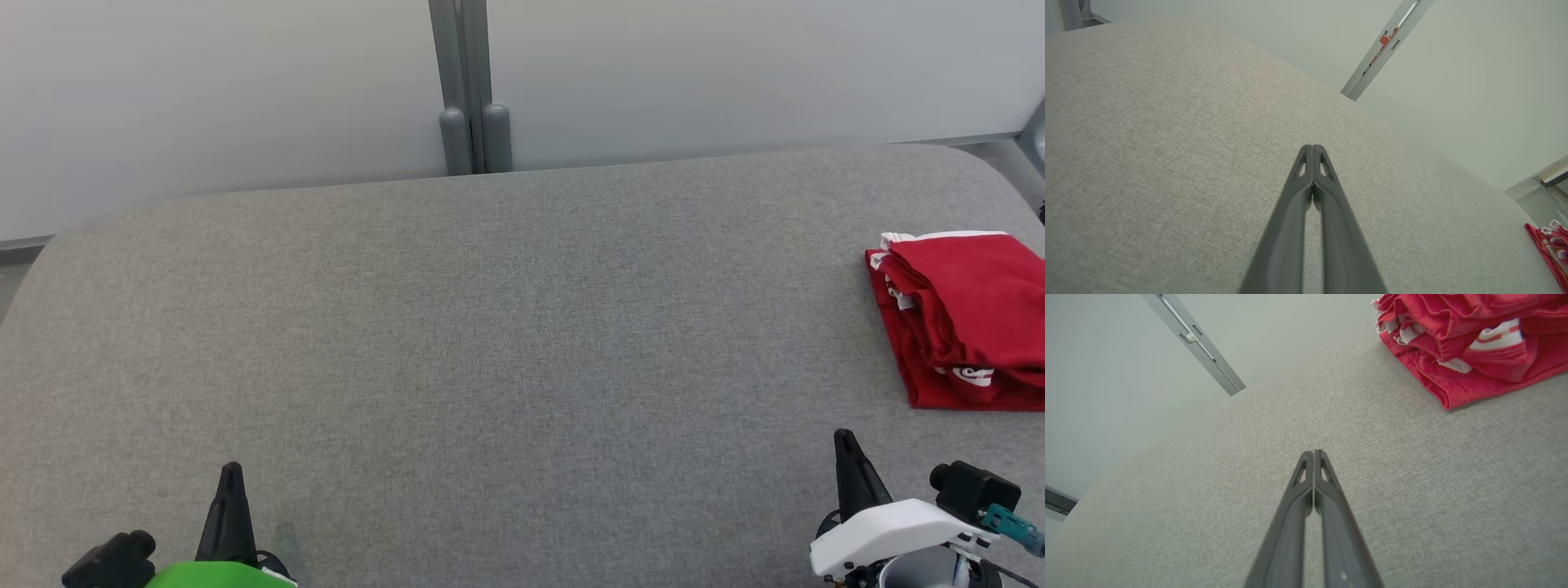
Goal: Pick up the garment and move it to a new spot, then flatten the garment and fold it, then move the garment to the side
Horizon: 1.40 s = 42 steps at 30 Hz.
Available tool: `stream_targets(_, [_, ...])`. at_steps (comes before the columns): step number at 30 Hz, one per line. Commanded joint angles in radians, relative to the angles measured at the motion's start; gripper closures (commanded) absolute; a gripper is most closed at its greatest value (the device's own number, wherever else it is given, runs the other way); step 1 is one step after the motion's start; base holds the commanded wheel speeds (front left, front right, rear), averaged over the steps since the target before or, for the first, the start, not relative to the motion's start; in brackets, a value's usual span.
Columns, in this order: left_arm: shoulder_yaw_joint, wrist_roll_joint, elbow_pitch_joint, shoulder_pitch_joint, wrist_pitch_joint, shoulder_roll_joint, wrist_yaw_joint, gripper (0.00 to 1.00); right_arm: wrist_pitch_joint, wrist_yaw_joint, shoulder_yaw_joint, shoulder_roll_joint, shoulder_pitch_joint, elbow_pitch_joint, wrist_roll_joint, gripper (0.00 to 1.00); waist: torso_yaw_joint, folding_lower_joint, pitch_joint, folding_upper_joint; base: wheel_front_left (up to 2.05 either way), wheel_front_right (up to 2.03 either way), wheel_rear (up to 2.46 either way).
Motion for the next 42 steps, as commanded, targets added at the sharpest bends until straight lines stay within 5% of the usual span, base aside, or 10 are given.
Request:
stream_targets(1, [0.006, -0.038, -0.019, -0.031, 0.007, 0.004, -0.002, 1.0, 0.009, 0.0, -0.005, -0.005, -0.024, -0.019, 0.041, 1.0, 0.0, 0.0, 0.0, -0.0001, 0.0, 0.0, 0.0])
stream_targets(42, [0.029, -0.532, -0.032, -0.101, 0.145, 0.009, -0.006, 1.0, 0.144, -0.001, -0.033, -0.011, -0.07, -0.066, 0.589, 1.0, 0.005, 0.0, 0.003, -0.0001, 0.0, 0.0, 0.0])
